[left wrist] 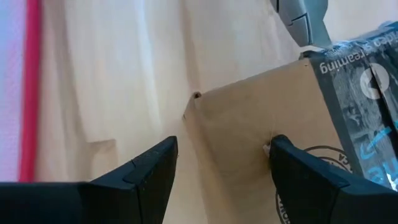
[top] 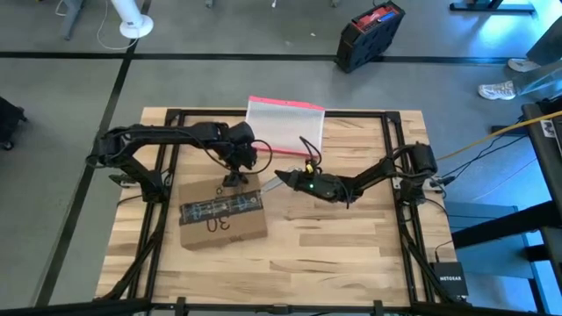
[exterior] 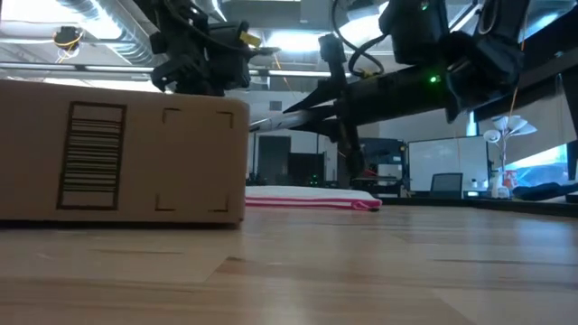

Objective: Unpack boxes
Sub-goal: Open the cardboard box using the gray cutter

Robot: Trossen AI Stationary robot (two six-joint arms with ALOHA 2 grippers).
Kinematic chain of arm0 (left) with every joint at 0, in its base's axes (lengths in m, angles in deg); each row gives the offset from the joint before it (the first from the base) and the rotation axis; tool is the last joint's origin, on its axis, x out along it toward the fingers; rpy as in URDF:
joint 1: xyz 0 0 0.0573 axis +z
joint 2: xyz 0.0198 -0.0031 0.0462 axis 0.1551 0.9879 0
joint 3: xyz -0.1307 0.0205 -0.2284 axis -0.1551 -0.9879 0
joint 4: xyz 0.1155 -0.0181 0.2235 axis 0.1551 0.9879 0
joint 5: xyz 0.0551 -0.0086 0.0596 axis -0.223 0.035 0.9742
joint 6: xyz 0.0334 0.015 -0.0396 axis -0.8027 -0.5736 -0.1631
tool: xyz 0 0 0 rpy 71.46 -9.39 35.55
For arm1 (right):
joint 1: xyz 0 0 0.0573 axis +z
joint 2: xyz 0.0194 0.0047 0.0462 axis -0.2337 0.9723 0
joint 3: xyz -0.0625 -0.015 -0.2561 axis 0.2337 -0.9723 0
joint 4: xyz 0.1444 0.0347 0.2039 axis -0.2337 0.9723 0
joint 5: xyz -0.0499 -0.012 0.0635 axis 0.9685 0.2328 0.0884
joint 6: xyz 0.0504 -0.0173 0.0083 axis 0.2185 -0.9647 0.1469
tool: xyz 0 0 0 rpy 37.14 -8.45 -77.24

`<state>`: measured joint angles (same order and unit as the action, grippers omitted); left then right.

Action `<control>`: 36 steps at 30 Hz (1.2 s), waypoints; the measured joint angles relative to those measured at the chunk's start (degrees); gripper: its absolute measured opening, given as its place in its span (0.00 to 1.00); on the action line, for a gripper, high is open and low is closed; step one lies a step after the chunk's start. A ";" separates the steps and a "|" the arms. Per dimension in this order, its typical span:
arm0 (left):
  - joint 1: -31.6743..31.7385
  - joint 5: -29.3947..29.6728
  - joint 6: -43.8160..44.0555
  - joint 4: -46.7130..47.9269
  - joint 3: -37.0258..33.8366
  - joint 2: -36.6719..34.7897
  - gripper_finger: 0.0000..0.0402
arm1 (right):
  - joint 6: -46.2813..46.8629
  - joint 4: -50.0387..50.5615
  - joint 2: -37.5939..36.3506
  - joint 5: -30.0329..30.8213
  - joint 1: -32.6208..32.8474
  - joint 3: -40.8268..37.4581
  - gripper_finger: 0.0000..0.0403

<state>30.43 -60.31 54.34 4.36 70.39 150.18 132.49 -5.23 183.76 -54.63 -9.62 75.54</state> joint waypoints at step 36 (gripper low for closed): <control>6.66 -6.93 -8.19 1.43 8.15 6.73 0.60 | -12.44 8.09 0.02 -13.53 -14.44 8.15 0.17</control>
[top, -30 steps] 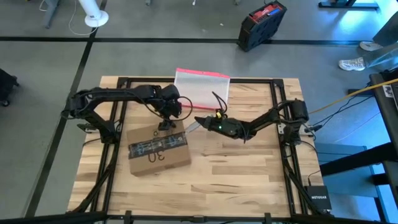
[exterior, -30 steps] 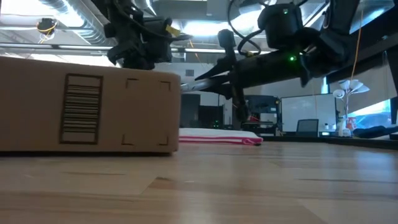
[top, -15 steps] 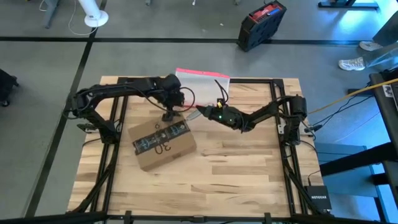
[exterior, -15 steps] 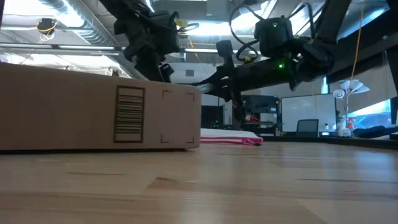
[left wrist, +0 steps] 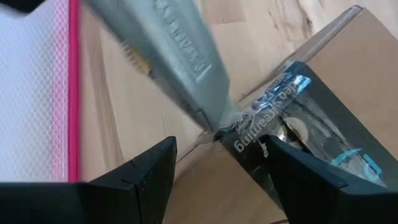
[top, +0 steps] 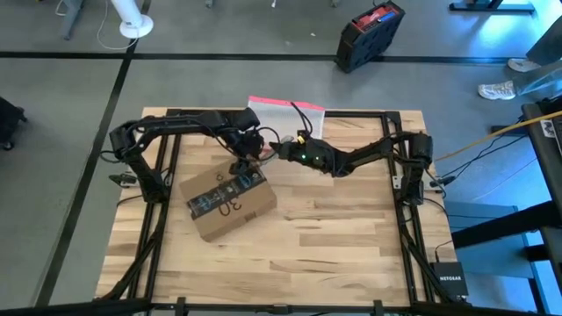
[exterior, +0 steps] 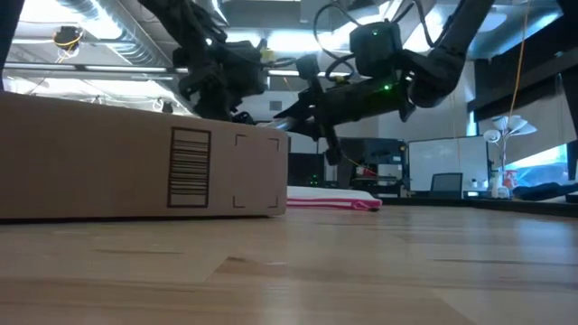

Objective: Unpack boxes
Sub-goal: Open the cardboard box using the gray cutter

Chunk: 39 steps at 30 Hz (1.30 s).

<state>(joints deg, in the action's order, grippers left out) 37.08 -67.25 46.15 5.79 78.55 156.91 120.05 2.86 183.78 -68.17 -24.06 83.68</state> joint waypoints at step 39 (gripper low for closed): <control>4.39 2.66 6.11 3.26 2.16 -0.52 0.59 | 3.82 0.92 -0.02 15.68 11.64 -0.74 0.17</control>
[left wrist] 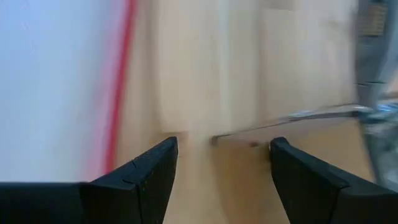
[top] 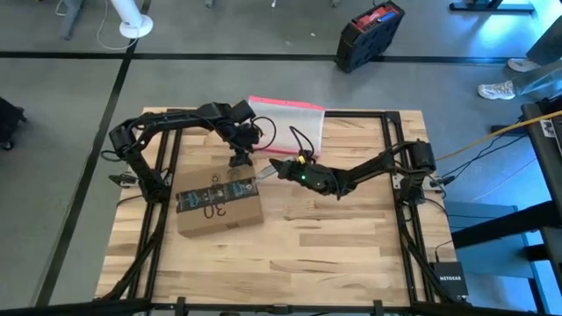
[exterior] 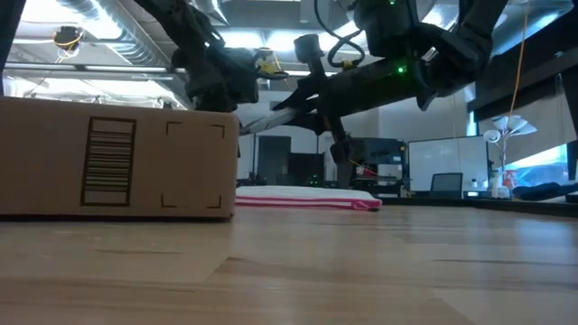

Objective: Unpack boxes
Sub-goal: Open the cardboard box using the gray cutter

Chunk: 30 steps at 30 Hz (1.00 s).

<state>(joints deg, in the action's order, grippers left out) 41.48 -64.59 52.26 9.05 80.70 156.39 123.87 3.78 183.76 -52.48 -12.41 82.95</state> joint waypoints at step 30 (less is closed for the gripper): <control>11.99 0.51 23.18 15.48 -13.97 -22.85 0.59 | -5.21 -1.47 0.11 -9.11 -3.74 -0.11 0.17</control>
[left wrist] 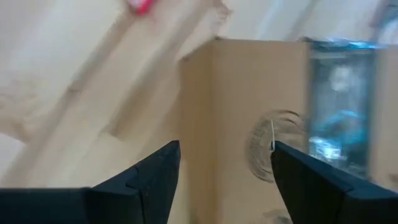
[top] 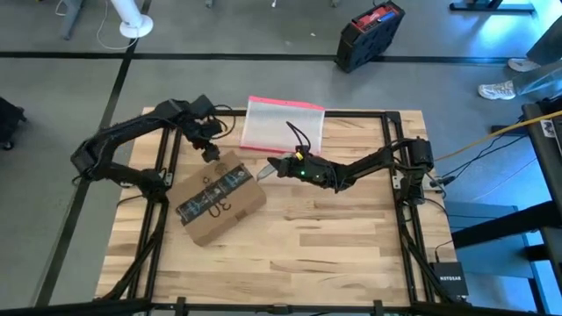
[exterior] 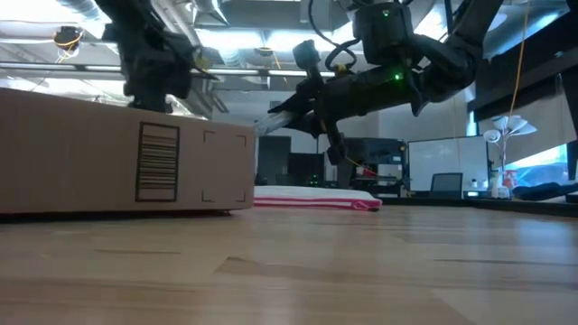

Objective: Unpack boxes
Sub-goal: Open the cardboard box using the gray cutter

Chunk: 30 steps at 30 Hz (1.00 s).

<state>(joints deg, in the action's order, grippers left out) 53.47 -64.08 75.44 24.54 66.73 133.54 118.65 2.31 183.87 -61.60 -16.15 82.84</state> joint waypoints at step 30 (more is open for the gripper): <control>-23.19 -17.45 23.07 -8.64 -18.48 -12.96 0.59 | 3.61 3.53 -19.69 21.13 20.46 -14.60 0.16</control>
<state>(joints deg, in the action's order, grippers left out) 30.27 -81.53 98.51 15.89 48.25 120.58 122.26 5.84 164.18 -40.47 4.31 68.24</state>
